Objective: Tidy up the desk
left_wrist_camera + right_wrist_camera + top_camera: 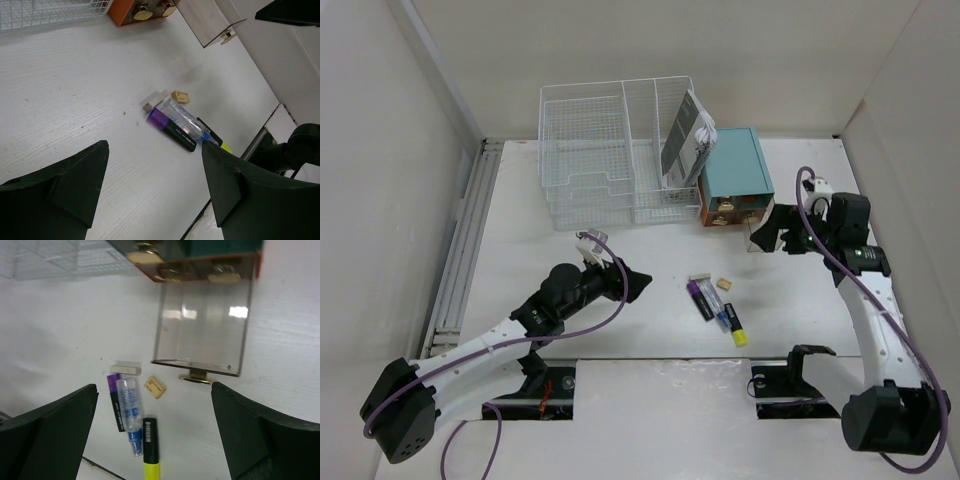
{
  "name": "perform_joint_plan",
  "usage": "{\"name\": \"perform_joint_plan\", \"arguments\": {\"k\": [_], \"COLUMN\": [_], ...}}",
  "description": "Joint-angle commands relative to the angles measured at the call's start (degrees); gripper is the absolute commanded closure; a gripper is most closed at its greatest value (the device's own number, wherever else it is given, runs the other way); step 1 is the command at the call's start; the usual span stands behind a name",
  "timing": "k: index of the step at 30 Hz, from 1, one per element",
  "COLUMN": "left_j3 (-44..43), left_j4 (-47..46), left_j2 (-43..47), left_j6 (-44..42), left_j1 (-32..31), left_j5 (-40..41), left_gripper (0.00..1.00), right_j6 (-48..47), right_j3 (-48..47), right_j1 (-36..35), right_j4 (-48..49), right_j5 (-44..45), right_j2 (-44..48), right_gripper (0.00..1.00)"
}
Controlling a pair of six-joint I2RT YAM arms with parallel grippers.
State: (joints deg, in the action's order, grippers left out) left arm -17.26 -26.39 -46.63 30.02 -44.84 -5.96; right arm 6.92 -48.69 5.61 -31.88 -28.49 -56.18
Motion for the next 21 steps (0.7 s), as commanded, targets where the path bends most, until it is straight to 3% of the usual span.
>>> {"name": "perform_joint_plan", "arguments": {"k": [1,5,7,8,10,11,12,15,17,18,19,21], "left_j3": [-2.4,-2.4,-2.4,-2.4,-2.4,-2.4,-2.4,-1.8,-1.8,-1.3,-1.3,-1.3], "left_j4": [-1.7,-2.3,-2.3,-2.3,-2.3,-2.3,-2.3,-2.3,-0.8,0.0,0.0,0.0], "left_j2": [0.1,0.0,0.0,0.0,0.0,0.0,0.0,1.4,2.2,3.0,3.0,3.7], "left_j6": [-0.9,-0.9,-0.9,-0.9,-0.4,-0.4,-0.4,0.1,0.1,0.1,0.1,0.1], "left_j1": [0.3,0.3,0.3,0.3,0.3,0.3,0.3,0.3,0.3,0.3,0.3,0.3], "left_j5": [-0.1,-0.1,-0.1,-0.1,-0.1,-0.1,-0.1,-0.1,0.4,0.9,0.9,0.9], "left_gripper": [0.28,0.28,0.28,0.28,0.28,0.29,0.29,0.29,0.29,0.29,0.29,0.29], "right_j6": [-5.6,-9.8,-17.9,-21.6,-28.9,-30.6,-30.6,-31.6,-29.7,-29.2,-29.2,-26.8], "right_j3": [-6.2,-8.1,-8.1,-8.1,-10.5,-11.9,-13.4,-15.1,-15.1,-15.6,-15.6,-18.6], "right_j1": [-4.2,-12.7,-16.9,-20.3,-22.0,-25.3,-26.9,-31.4,-34.5,-36.6,-37.2,-37.2], "right_j4": [-1.5,-1.5,0.8,0.8,-1.3,-4.7,-6.3,-8.9,-9.4,-11.3,-12.5,-14.4], "right_j5": [-4.9,-1.9,-4.3,-3.1,-2.4,0.8,2.2,5.6,10.2,13.4,14.6,15.6], "right_j2": [3.9,5.9,5.9,4.4,-2.0,-5.0,-7.9,-16.3,-19.9,-21.1,-22.5,-26.6], "right_gripper": [0.0,0.0,0.0,0.08,0.51,0.87,0.91,0.86,0.77,0.6,0.53,0.51]}}
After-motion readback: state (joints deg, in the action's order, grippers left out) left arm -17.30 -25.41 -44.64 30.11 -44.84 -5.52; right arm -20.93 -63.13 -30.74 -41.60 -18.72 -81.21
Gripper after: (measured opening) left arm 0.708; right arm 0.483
